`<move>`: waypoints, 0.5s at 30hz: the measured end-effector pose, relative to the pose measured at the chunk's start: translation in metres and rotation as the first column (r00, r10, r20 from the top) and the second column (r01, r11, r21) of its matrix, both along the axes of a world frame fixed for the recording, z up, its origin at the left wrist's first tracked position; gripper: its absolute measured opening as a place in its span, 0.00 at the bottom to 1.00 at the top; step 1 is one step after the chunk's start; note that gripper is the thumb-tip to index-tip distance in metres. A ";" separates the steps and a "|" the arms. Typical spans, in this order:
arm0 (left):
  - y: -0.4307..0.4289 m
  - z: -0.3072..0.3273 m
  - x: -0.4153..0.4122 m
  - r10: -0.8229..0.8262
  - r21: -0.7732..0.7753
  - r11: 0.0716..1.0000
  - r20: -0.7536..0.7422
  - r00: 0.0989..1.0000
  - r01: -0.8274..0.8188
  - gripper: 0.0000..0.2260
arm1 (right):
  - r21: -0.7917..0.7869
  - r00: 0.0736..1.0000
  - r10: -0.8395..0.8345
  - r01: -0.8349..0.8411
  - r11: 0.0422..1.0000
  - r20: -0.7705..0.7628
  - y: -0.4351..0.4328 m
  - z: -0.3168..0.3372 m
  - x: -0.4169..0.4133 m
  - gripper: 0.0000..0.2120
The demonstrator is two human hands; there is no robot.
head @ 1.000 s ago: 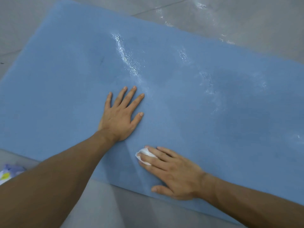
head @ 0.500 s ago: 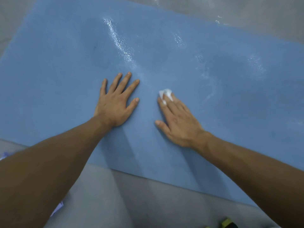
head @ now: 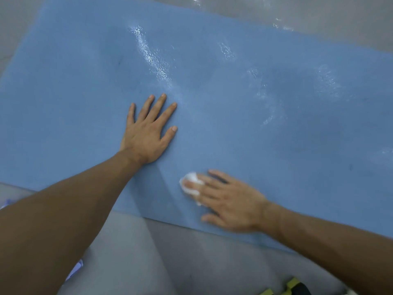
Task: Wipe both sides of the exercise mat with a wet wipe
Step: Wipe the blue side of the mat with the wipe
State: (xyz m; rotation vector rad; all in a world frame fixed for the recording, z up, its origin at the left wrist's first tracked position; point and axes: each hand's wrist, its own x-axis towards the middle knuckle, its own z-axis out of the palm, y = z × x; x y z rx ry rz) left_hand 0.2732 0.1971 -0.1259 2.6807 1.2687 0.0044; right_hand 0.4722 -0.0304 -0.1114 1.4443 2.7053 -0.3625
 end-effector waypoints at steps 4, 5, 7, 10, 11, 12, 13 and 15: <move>-0.002 0.000 0.000 0.004 0.007 1.000 -0.003 1.000 -0.004 0.28 | 0.050 0.936 -0.346 0.344 0.938 0.057 0.042 0.002 0.054 0.32; -0.002 0.000 0.000 0.004 0.007 1.000 -0.002 1.000 -0.004 0.28 | 0.036 0.895 -0.440 0.439 0.898 0.068 0.051 0.004 0.069 0.33; -0.002 0.000 0.000 0.002 0.008 1.000 -0.001 1.000 -0.002 0.28 | -0.027 0.789 -0.609 0.613 0.790 0.081 0.064 0.008 0.095 0.35; -0.001 0.000 0.000 0.006 0.008 1.000 -0.003 1.000 -0.006 0.28 | -0.078 0.727 -0.680 0.686 0.723 0.094 0.066 0.011 0.108 0.39; -0.001 0.000 0.001 0.007 0.007 1.000 -0.008 1.000 -0.007 0.28 | -0.077 0.742 -0.665 0.670 0.738 0.084 0.063 0.011 0.105 0.39; -0.001 0.000 0.001 0.007 0.007 1.000 -0.013 1.000 -0.007 0.28 | -0.069 0.768 -0.636 0.640 0.765 0.070 0.058 0.010 0.099 0.39; -0.001 0.000 0.001 0.008 0.006 1.000 -0.015 1.000 -0.008 0.28 | -0.055 0.801 -0.596 0.598 0.799 0.055 0.052 0.008 0.092 0.39; -0.001 0.000 0.000 0.009 0.005 1.000 -0.013 1.000 -0.009 0.28 | -0.029 0.863 -0.504 0.504 0.863 0.028 0.035 0.006 0.076 0.37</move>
